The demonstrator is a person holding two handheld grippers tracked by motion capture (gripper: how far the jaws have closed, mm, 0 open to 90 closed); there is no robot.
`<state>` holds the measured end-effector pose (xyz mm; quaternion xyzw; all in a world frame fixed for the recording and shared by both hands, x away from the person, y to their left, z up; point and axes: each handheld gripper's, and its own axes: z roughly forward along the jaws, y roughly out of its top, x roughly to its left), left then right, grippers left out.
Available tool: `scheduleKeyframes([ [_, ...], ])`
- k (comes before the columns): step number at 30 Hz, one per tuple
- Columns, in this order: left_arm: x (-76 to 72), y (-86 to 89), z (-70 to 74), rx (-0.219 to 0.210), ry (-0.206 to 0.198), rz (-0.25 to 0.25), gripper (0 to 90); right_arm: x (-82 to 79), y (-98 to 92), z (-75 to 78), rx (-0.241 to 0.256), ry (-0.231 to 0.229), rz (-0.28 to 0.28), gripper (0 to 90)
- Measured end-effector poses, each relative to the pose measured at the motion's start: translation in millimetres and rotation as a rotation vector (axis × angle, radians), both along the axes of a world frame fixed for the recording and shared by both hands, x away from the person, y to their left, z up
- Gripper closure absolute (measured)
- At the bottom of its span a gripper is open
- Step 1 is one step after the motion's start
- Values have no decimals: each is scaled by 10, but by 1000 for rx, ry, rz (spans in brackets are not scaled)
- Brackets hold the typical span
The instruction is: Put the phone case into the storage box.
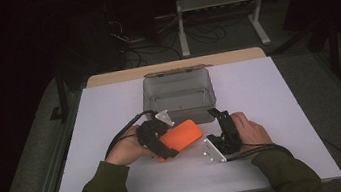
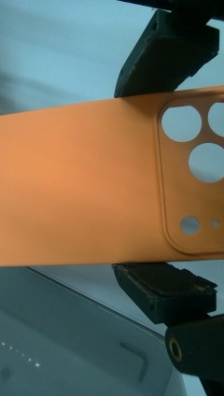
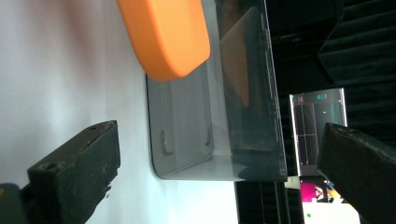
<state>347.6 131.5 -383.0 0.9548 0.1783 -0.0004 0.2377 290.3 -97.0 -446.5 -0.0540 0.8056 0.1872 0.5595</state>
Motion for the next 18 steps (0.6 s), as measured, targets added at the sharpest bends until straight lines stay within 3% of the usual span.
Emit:
scheduleKeyframes([
  [18, 3, -3, 3, 3, 5, 6, 146, -75, 114, -12, -19, -30, 32, 0],
])
